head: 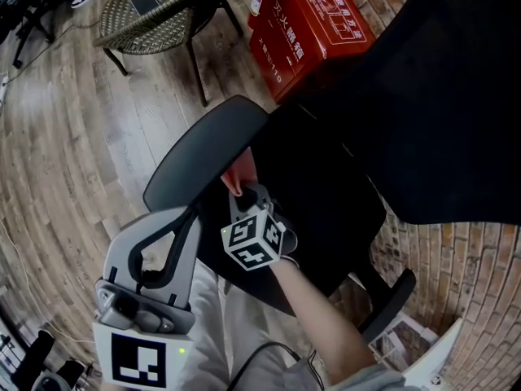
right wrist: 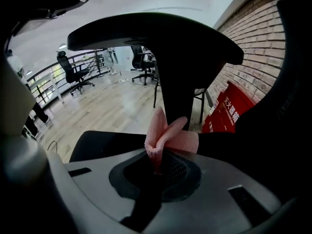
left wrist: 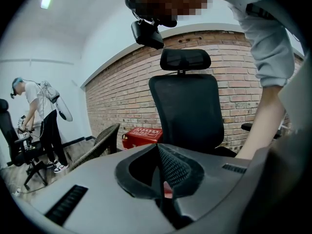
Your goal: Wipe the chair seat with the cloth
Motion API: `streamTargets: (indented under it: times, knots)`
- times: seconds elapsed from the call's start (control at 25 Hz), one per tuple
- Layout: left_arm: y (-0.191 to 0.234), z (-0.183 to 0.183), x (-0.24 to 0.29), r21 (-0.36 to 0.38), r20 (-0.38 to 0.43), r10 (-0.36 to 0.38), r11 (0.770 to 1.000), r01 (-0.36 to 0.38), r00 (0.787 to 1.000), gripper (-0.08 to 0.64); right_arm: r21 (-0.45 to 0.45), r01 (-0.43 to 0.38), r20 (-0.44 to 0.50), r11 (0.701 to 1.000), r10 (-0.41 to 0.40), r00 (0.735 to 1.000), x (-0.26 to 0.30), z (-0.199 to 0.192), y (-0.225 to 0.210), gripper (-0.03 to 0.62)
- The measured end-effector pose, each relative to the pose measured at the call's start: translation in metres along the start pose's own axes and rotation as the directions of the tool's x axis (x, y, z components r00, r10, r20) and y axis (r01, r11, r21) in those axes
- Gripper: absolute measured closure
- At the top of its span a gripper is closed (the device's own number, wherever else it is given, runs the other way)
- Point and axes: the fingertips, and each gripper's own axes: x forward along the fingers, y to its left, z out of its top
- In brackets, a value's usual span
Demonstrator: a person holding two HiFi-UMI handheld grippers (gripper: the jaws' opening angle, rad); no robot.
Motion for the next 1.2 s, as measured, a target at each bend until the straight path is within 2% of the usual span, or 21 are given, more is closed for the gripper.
streamTargets:
  times: [0.28, 0.48, 0.68, 0.92, 1.2]
  knots:
    - [-0.009, 0.001, 0.008, 0.007, -0.008, -0.011, 1.000, 0.011, 1.000, 0.541, -0.075, 0.006, -0.011, 0.997, -0.007, 1.000, -0.002, -0.014, -0.007, 0.538]
    - [-0.020, 0.004, 0.016, 0.012, -0.011, -0.025, 1.000, 0.025, 1.000, 0.541, -0.044, 0.048, -0.031, 0.998, -0.049, 0.998, -0.009, -0.037, -0.035, 0.538]
    - [-0.033, 0.006, 0.028, 0.017, -0.013, -0.047, 0.999, 0.047, 0.999, 0.541, 0.027, 0.130, -0.077, 0.991, -0.127, 0.989, -0.020, -0.073, -0.079, 0.538]
    - [-0.055, 0.011, 0.045, 0.026, -0.014, -0.083, 0.996, 0.083, 0.996, 0.541, 0.113, 0.251, -0.166, 0.961, -0.231, 0.959, -0.044, -0.135, -0.140, 0.538]
    - [-0.075, 0.013, 0.059, 0.029, -0.015, -0.100, 0.994, 0.101, 0.995, 0.541, 0.186, 0.392, -0.280, 0.901, -0.334, 0.900, -0.078, -0.208, -0.210, 0.538]
